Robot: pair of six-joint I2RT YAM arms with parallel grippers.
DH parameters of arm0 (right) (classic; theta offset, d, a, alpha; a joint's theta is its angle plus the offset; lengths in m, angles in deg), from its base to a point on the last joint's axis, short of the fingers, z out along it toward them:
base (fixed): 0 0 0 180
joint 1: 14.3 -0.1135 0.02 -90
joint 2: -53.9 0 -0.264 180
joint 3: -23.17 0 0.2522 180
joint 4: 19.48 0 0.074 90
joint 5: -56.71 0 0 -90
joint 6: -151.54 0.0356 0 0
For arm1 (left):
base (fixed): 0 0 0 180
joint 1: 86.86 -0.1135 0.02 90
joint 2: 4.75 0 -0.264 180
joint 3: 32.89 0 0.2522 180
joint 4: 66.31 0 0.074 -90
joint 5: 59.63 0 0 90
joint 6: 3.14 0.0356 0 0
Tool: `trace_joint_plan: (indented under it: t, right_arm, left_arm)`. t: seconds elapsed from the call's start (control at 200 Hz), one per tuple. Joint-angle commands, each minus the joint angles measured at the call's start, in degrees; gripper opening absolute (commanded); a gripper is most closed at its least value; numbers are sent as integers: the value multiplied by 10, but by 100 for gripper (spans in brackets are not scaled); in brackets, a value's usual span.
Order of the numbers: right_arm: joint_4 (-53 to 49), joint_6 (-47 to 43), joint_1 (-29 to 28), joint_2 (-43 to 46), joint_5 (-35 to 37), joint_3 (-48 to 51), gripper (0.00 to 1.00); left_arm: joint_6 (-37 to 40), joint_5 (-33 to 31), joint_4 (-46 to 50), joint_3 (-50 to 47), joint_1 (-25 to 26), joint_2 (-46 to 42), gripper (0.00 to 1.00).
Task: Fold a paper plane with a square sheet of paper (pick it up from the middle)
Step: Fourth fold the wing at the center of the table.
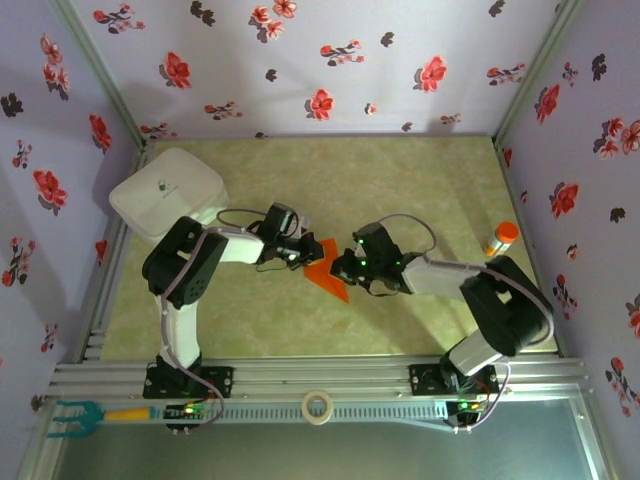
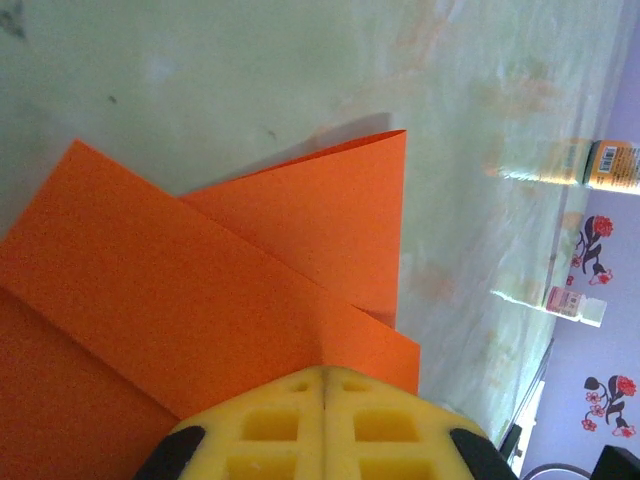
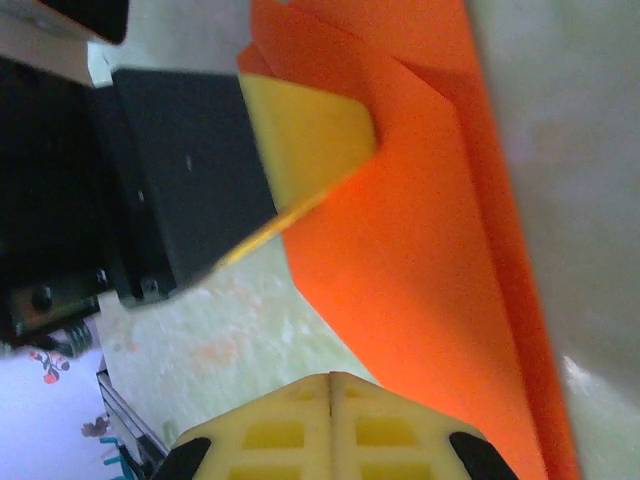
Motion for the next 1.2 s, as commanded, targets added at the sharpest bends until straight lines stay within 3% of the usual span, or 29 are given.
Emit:
trace_joint_plan:
  t: [0.0,0.44,0.775,1.195]
  right_arm:
    - [14,-20,6,-51,-17,-26,1]
    - [26,-28,7,-104,0,77,0]
    - [28,-31,7,-108,-1,76,0]
    - [29,-34,8,-108,-5,78,0]
  left_arm:
    - [1,-32,37,-19,-7,19,3]
    - [13,-28,52,-7,-19,15,3]
    - [65,-33,128,45,-55,19,5]
    - [73,-38,149,65,-75,-4,6]
